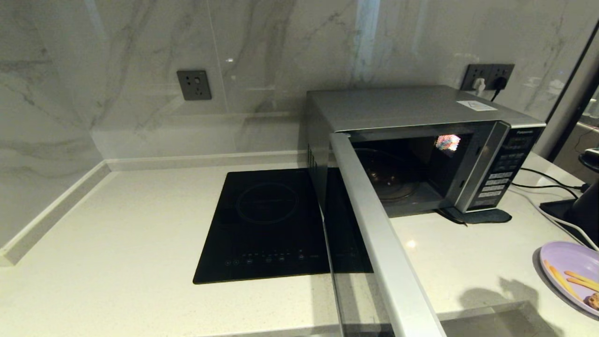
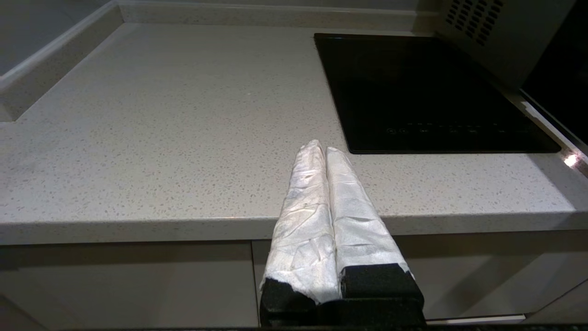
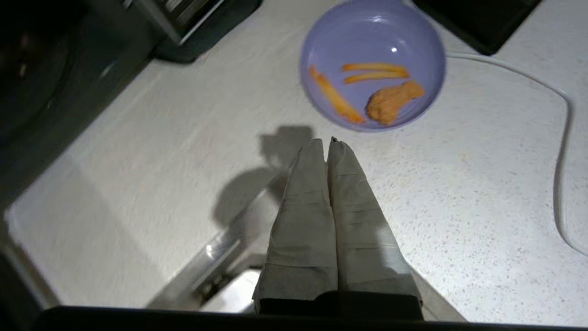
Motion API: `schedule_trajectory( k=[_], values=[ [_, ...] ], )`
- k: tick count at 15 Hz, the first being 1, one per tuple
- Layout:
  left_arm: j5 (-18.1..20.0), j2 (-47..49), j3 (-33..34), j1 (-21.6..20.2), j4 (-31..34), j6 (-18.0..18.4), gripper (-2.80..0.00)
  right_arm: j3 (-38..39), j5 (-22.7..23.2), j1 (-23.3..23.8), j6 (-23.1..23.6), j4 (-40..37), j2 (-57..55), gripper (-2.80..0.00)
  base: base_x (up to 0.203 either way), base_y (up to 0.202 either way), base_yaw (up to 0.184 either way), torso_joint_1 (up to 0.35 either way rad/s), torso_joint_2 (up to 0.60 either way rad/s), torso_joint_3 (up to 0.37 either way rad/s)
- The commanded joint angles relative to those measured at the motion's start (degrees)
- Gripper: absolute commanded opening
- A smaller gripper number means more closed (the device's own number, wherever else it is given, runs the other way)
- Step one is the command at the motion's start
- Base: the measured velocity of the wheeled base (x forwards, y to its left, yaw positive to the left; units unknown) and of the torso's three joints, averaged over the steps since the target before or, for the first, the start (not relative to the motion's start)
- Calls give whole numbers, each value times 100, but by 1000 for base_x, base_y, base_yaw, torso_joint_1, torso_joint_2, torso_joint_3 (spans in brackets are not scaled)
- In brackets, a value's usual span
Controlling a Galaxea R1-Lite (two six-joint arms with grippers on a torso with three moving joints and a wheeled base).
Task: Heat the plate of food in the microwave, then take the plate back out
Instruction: Put the plate in the microwave oven
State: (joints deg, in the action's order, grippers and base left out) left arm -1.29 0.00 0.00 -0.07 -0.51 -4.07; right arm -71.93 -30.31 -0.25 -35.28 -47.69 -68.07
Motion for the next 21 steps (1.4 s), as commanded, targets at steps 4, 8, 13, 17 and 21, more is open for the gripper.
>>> schedule_trajectory(
  k=[4,8,13,17,21],
  values=[
    [-4,9,0,-1,-2,-6,-280,560,2944,3464,608,865,-472,-280,0,0,0,0,0,0],
    [-3,9,0,-1,-2,-6,-280,891,3803,4358,719,1039,-1589,-280,0,0,0,0,0,0],
    [-8,9,0,-1,-2,-6,-280,857,4064,4943,705,1504,-2407,0,0,0,0,0,0,0],
    [-3,9,0,-1,-2,-6,-280,788,4061,5096,693,1710,-2820,0,0,0,0,0,0,0],
    [-3,9,0,-1,-2,-6,-280,724,4008,5113,659,1798,-3187,0,0,0,0,0,0,0]
  ],
)
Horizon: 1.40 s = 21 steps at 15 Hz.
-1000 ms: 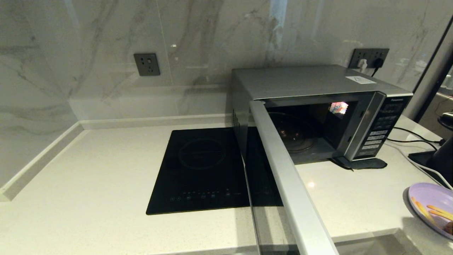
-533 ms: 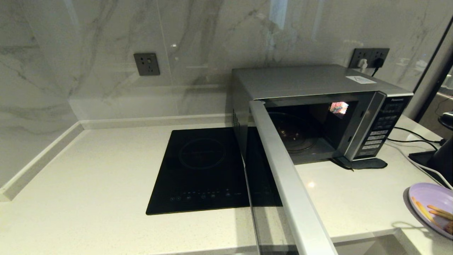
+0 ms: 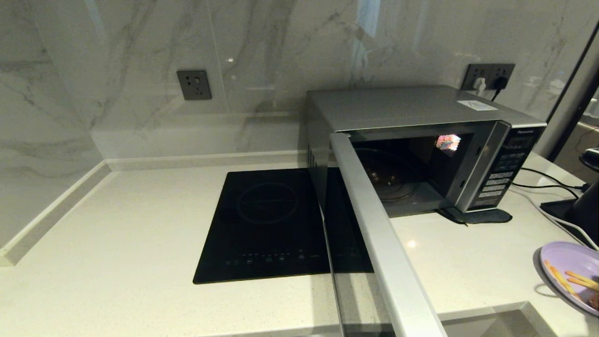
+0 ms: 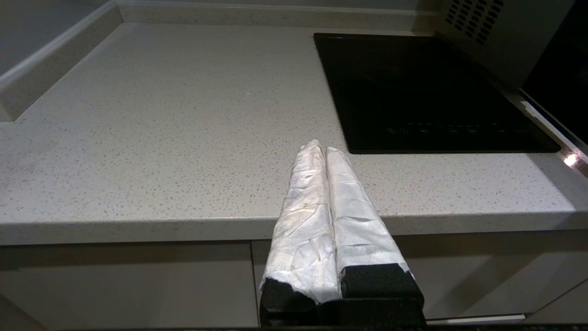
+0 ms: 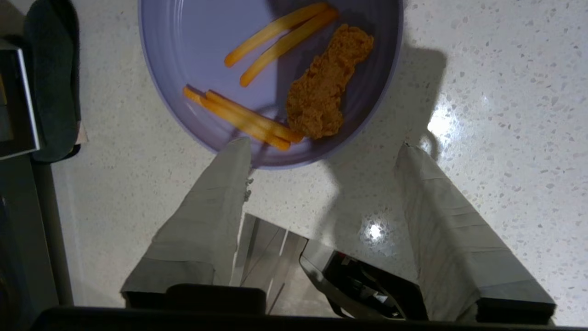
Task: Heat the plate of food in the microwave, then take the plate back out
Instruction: Put the plate in the microwave oven
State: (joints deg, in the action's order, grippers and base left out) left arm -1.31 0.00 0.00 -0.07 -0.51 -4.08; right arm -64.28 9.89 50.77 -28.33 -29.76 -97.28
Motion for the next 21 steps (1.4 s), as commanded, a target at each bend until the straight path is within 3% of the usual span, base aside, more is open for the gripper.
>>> schedule_trajectory(
  k=[1,4,8,13,21],
  values=[
    [-1,9,0,-1,-2,-5,-280,-122,-48,26,-204,44,-434,0,0,0,0,0,0,0],
    [-1,9,0,-1,-2,-5,-280,-357,-630,37,-469,66,-938,0,0,0,0,0,0,0],
    [-6,9,0,-1,-2,-5,-280,-739,-896,52,-697,74,-1675,0,0,0,0,0,0,0],
    [-3,9,0,-1,-2,-5,-280,-824,-1054,47,-770,562,-2222,0,0,0,0,0,0,0],
    [-1,9,0,-1,-2,-5,-280,-990,-1068,54,-771,594,-2576,0,0,0,0,0,0,0]
  ],
)
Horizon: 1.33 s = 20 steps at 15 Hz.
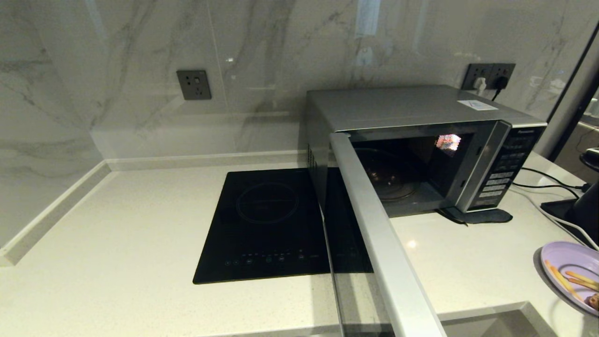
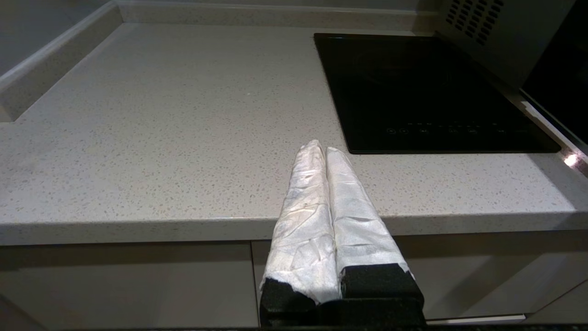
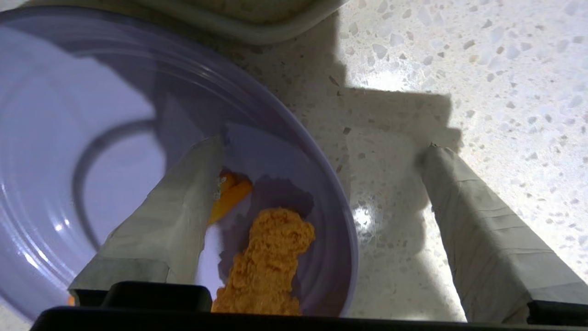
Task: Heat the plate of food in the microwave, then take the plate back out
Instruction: Put the plate in the microwave oven
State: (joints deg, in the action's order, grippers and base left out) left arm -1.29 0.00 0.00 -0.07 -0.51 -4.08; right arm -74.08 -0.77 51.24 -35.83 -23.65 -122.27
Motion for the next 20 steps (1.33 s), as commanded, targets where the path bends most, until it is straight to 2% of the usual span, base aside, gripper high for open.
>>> schedule_trajectory(
  k=[1,6,7,20],
  values=[
    [-3,9,0,-1,-2,-5,-280,-10,-2,0,-21,-17,-104,0,0,0,0,0,0,0],
    [-3,9,0,-1,-2,-5,-280,-1,-2,0,-21,-9,-122,0,0,0,0,0,0,0],
    [-3,9,0,-1,-2,-5,-280,-1,-2,0,-21,-8,-130,-280,0,0,0,0,0,0],
    [-3,9,0,-1,-2,-5,-280,25,-2,111,-22,-17,51,-280,0,0,0,0,0,0]
  ],
)
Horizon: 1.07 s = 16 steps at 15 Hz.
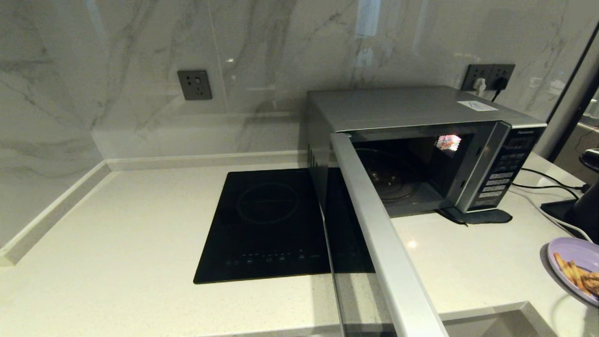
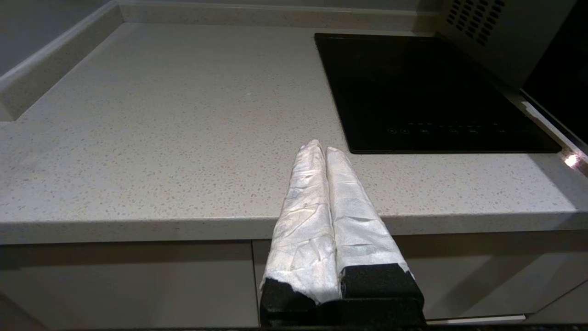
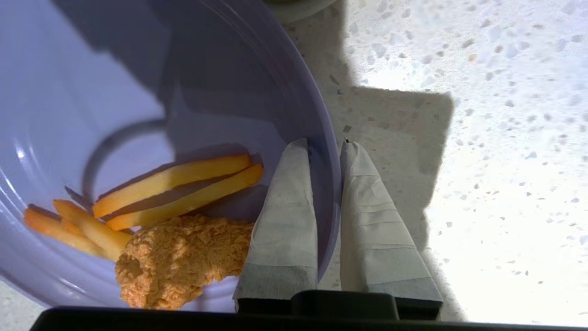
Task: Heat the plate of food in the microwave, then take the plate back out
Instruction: Put the plate in the microwave oven
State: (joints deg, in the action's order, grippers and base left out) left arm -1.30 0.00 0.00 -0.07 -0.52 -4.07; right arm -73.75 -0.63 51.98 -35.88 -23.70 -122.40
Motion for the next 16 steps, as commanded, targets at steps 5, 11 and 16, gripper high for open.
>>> schedule_trajectory(
  k=[5,11,16],
  values=[
    [-2,9,0,-1,0,-6,-280,137,135,108,33,-21,549,-280,0,0,0,0,0,0],
    [-2,9,0,-1,0,-6,-280,493,678,154,327,-21,1326,-280,0,0,0,0,0,0],
    [-2,9,0,-1,0,-6,-280,632,1113,163,379,-21,1479,-280,0,0,0,0,0,0]
  ],
)
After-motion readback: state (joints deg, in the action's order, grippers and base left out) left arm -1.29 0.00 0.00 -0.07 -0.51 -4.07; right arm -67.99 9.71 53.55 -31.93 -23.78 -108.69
